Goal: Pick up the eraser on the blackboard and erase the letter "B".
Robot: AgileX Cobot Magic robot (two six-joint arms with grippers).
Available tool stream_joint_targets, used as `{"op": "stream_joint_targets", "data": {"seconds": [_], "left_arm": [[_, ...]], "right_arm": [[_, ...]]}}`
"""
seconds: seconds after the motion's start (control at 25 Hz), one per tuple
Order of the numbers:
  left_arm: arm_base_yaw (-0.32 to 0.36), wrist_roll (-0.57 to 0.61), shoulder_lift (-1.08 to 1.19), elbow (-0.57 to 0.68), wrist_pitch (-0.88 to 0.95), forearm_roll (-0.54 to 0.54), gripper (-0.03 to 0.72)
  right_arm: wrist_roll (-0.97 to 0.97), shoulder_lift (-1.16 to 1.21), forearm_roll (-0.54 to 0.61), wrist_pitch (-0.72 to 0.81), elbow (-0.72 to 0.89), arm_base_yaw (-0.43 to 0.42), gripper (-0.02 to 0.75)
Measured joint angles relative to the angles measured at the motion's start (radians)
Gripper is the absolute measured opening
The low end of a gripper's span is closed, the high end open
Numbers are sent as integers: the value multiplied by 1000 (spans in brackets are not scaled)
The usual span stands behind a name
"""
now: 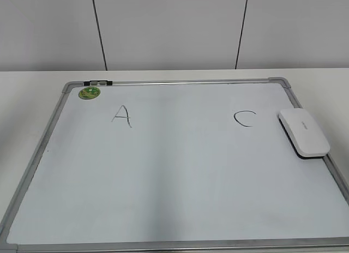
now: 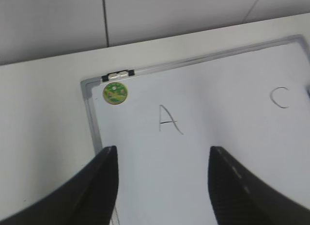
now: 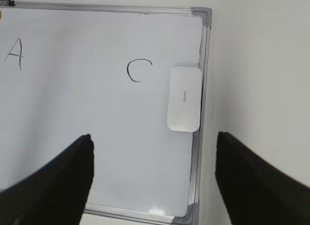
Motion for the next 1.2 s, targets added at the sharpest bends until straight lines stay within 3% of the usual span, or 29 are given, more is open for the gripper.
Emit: {"op": "stream_joint_targets", "data": {"seconds": [0.32,0.64,1.04,1.2], "left_arm": [[-23,-2,-353,352,9,9,433],[-23,-2,-728,754,14,118,431],[-23,-4,-970,1146,-24,203,430],[-23,-4,-988,1249,-74,212,428]], "right_arm": [[15,-459,-20,10,310,6,576],[36,-759,-34,10,552,19,576],[106,-785,-102,-10,878,19,575],[124,-785,-124,-41,912,22,575]]}}
